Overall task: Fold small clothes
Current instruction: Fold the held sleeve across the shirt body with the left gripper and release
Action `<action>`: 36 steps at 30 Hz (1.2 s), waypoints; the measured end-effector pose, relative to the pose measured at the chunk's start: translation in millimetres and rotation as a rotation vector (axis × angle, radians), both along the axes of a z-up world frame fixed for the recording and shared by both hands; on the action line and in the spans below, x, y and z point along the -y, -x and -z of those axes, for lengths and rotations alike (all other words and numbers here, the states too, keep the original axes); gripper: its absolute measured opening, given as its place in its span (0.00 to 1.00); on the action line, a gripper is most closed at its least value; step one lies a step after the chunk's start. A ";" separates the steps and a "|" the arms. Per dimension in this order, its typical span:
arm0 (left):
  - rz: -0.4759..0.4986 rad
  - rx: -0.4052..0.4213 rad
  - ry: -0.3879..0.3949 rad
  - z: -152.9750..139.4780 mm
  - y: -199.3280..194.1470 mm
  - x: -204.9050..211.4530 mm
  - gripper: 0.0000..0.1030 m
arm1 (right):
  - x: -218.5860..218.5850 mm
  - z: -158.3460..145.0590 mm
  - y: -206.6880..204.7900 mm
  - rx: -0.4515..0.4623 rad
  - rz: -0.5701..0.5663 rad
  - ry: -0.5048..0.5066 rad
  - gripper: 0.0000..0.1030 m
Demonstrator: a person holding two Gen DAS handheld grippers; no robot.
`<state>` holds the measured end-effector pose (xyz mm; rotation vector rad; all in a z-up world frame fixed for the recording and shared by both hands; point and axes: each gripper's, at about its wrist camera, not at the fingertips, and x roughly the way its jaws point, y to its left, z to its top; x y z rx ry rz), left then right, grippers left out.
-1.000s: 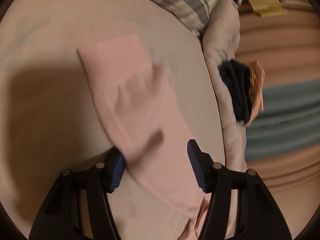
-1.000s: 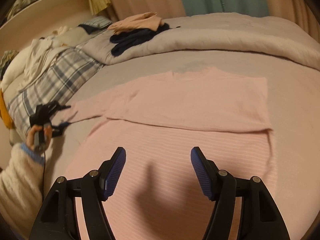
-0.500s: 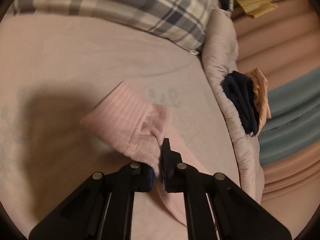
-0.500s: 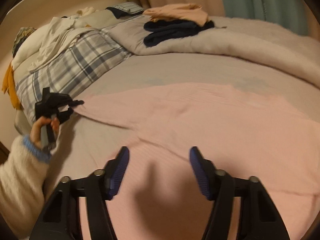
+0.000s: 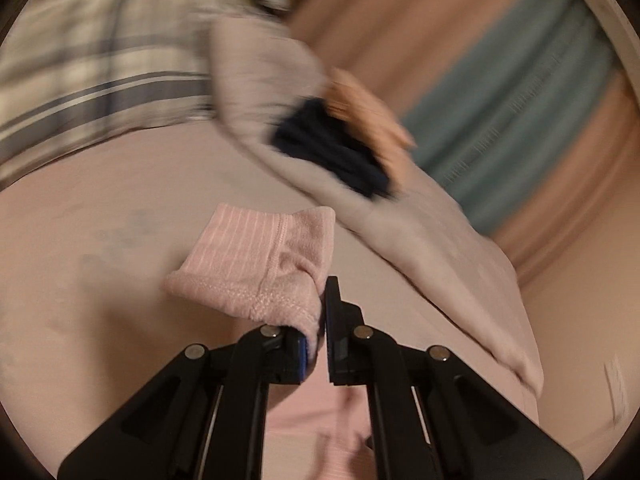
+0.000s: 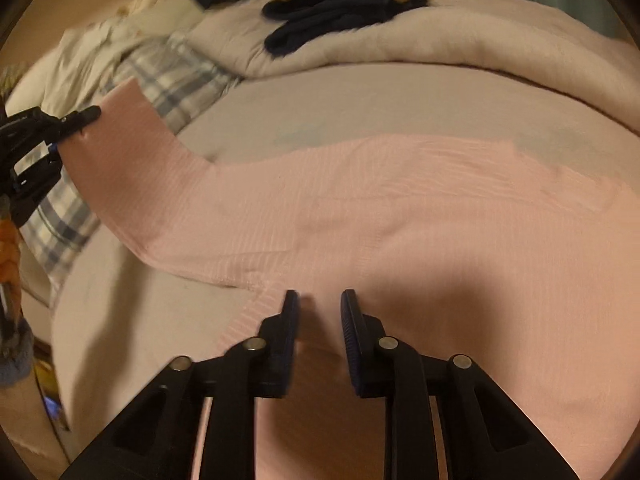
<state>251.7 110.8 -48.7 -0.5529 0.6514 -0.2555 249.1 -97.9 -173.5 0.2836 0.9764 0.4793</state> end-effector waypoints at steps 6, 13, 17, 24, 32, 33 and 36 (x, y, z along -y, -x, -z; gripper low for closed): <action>0.240 0.025 -0.127 -10.6 3.5 127.1 0.06 | 102.2 -8.2 25.8 -0.061 0.186 -0.202 0.39; 0.397 0.058 -0.464 41.8 28.7 282.6 0.11 | 218.4 7.8 59.4 -0.089 0.491 -0.352 0.45; 0.515 -0.062 -0.659 112.9 34.7 348.3 0.41 | 261.5 18.6 87.4 -0.109 0.627 -0.311 0.46; 0.649 0.046 -0.843 125.7 72.3 361.5 0.86 | 270.3 12.4 105.8 -0.090 0.622 -0.267 0.46; 0.676 0.068 -0.602 98.5 73.9 287.3 0.99 | 211.0 -5.9 62.7 -0.031 0.447 -0.126 0.46; 0.646 0.041 -0.563 98.2 64.5 277.6 0.99 | 206.5 -7.6 61.9 -0.024 0.436 -0.112 0.46; 0.583 -0.045 -0.449 102.1 44.4 259.8 0.98 | 200.7 -9.7 58.5 -0.021 0.441 -0.122 0.46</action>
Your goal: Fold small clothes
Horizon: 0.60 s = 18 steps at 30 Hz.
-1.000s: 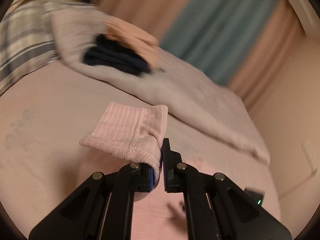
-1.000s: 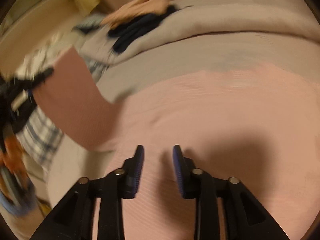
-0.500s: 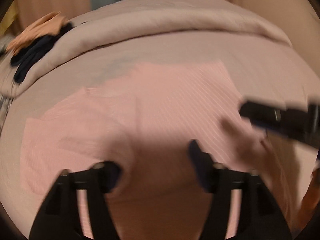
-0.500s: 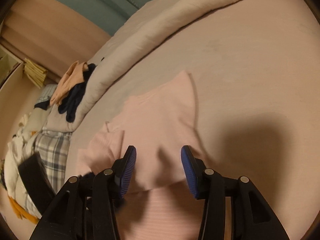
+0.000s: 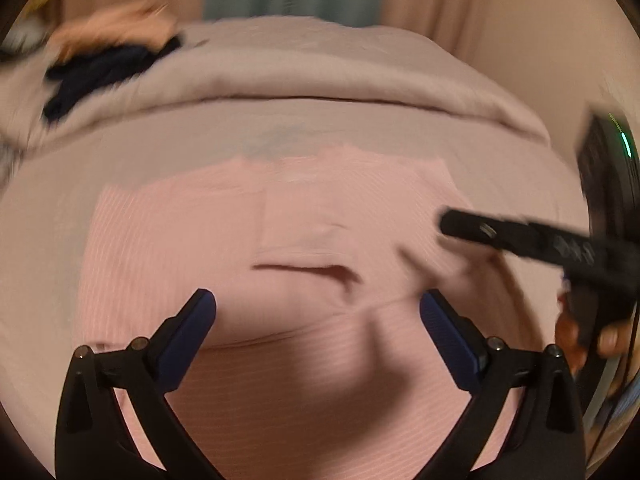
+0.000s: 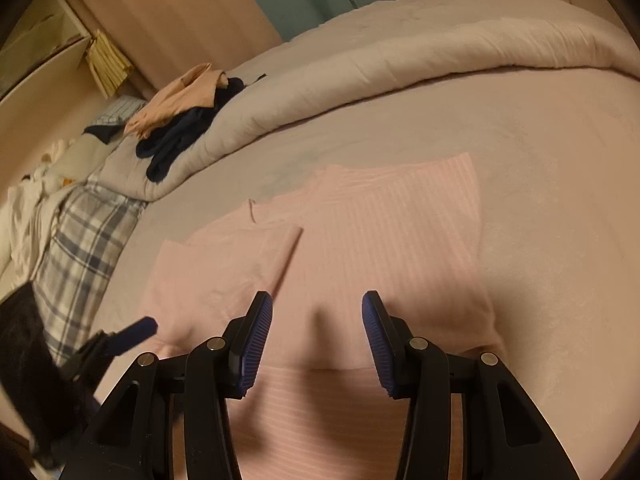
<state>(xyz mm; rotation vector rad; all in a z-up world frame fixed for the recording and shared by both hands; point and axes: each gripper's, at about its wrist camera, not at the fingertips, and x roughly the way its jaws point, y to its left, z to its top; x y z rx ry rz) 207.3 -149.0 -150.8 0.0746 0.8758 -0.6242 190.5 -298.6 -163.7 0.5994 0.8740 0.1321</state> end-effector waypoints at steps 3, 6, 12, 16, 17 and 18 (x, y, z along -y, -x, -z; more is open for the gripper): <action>-0.058 -0.077 0.136 0.9 -14.3 -24.8 0.98 | 1.8 -1.5 4.1 0.014 -0.009 -0.024 0.46; -0.147 -0.064 0.130 -0.7 -17.2 -41.2 0.98 | -19.2 -11.5 3.5 0.055 -0.109 0.092 0.46; -0.259 -0.076 0.091 11.2 -18.2 -86.4 0.94 | -108.9 -21.7 -20.2 0.156 -0.432 0.419 0.46; -0.294 -0.112 0.079 23.1 -13.8 -114.1 0.94 | -145.6 -3.9 -49.4 0.123 -0.525 0.545 0.46; -0.301 -0.120 0.073 26.0 -12.6 -118.3 0.94 | -149.5 -1.2 -53.0 0.117 -0.532 0.568 0.46; -0.306 -0.130 0.070 29.4 -13.3 -121.5 0.94 | -155.9 5.5 -61.8 0.100 -0.540 0.605 0.45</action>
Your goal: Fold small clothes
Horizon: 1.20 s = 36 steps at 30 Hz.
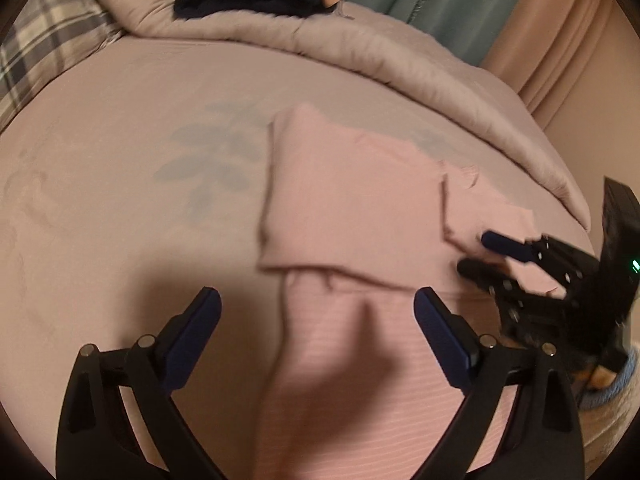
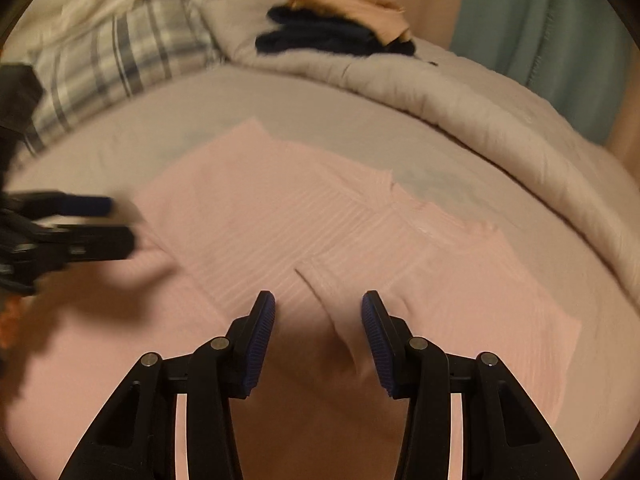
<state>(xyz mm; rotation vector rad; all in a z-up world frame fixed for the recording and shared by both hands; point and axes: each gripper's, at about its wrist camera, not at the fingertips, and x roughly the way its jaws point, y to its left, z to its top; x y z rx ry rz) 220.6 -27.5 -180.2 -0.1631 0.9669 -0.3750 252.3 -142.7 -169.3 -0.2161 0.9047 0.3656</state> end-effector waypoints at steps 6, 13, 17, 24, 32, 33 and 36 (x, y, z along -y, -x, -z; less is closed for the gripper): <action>-0.018 -0.007 -0.028 5.5 3.1 -9.2 0.94 | 14.2 0.8 -15.2 -0.006 0.115 -0.034 0.06; -0.094 0.025 -0.184 17.1 -0.6 -18.1 0.91 | 98.2 -42.2 17.3 0.122 0.371 -0.385 0.06; -0.125 0.010 -0.183 20.6 -9.5 -24.8 0.91 | 136.7 -34.0 31.9 0.112 0.493 -0.429 0.06; -0.117 0.017 -0.248 24.1 -22.2 -16.3 0.92 | 161.0 -4.6 38.7 0.037 0.578 -0.480 0.06; -0.156 0.009 -0.233 23.7 -26.2 -25.1 0.94 | 182.0 10.1 65.0 0.053 0.756 -0.614 0.06; -0.154 0.009 -0.240 23.9 -25.7 -24.7 0.94 | 187.4 11.4 71.1 0.040 0.803 -0.597 0.06; -0.146 -0.001 -0.244 22.2 -23.8 -26.3 0.94 | 200.4 12.1 88.5 0.011 0.894 -0.552 0.06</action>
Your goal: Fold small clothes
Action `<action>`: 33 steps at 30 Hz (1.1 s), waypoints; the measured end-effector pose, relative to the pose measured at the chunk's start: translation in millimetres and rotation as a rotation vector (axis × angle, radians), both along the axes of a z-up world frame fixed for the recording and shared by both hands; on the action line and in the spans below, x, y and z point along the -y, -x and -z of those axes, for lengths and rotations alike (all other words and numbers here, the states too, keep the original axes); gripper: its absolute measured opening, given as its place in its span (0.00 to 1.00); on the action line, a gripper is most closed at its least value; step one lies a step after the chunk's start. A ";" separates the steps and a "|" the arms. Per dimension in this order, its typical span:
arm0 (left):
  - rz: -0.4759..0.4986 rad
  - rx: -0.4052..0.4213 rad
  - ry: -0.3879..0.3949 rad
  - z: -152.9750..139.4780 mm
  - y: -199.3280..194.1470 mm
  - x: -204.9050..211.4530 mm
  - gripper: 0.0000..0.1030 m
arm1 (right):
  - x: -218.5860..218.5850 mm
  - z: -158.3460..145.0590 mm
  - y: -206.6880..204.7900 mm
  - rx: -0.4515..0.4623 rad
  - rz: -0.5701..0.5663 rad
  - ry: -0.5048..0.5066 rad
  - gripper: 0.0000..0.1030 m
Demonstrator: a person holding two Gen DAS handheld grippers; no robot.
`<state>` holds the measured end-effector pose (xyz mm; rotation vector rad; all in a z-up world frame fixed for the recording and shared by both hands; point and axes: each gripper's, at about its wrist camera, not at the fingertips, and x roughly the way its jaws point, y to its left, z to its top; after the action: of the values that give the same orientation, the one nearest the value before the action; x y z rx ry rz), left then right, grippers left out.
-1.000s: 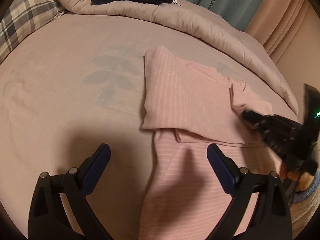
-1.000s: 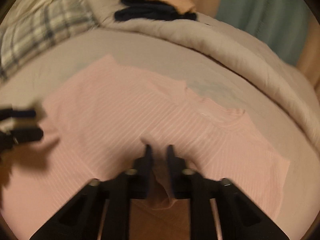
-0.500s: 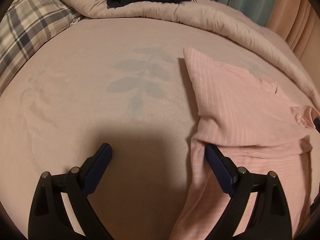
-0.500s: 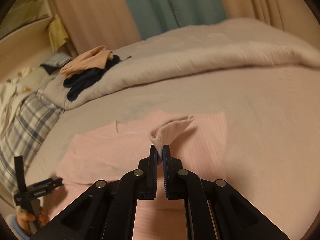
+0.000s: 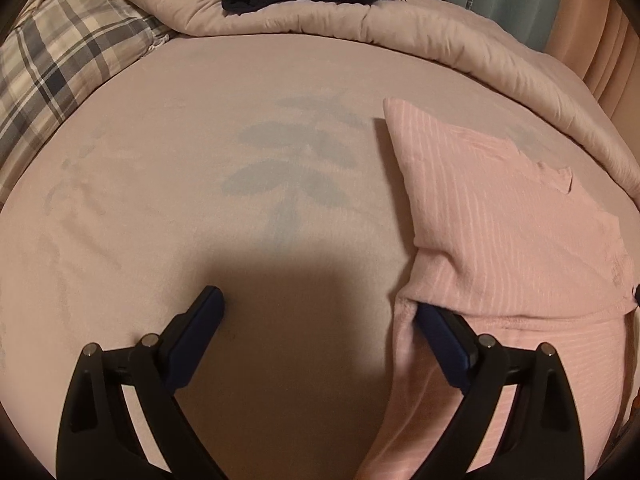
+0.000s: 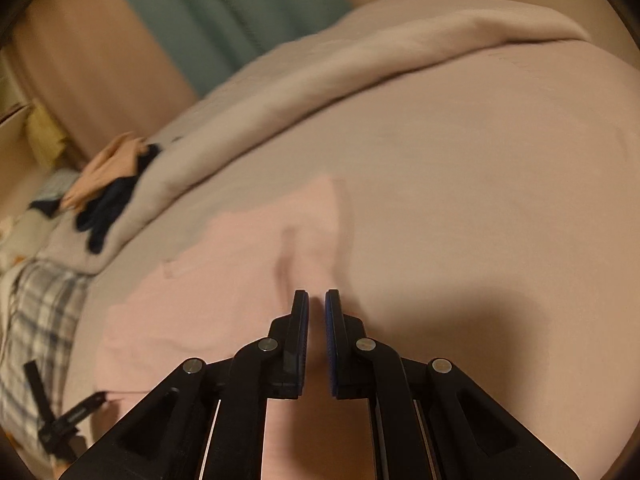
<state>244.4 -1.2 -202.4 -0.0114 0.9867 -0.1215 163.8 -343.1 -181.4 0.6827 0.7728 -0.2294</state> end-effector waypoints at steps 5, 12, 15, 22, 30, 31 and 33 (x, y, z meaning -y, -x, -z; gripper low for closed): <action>0.023 -0.030 -0.017 -2.5 10.6 -4.8 0.93 | 4.6 -18.8 6.9 -0.007 -0.051 0.081 0.06; 0.040 -0.073 0.023 -2.3 51.7 -21.6 0.93 | -37.0 -17.9 -24.3 0.048 -0.305 0.116 0.06; 0.060 -0.091 0.029 -2.3 75.0 -27.7 0.92 | -35.2 13.6 -42.3 -0.084 -0.337 0.038 0.06; 0.071 -0.110 0.130 -4.8 136.6 -44.9 0.93 | -23.7 -3.9 8.4 -0.068 -0.327 0.002 0.48; 0.062 -0.121 0.233 -3.5 188.0 -54.9 0.93 | -33.3 -19.4 78.4 -0.082 -0.330 0.000 0.55; 0.065 -0.125 0.245 -3.8 189.6 -55.5 0.93 | -33.3 -21.1 82.4 -0.082 -0.329 0.000 0.55; 0.066 -0.136 0.290 -3.6 195.1 -58.5 0.93 | -32.0 -24.2 89.4 -0.083 -0.323 -0.006 0.55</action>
<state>49.4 57.2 -198.8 -0.2558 1.0985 -0.3271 74.4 -311.1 -157.2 0.5467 0.9511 0.0384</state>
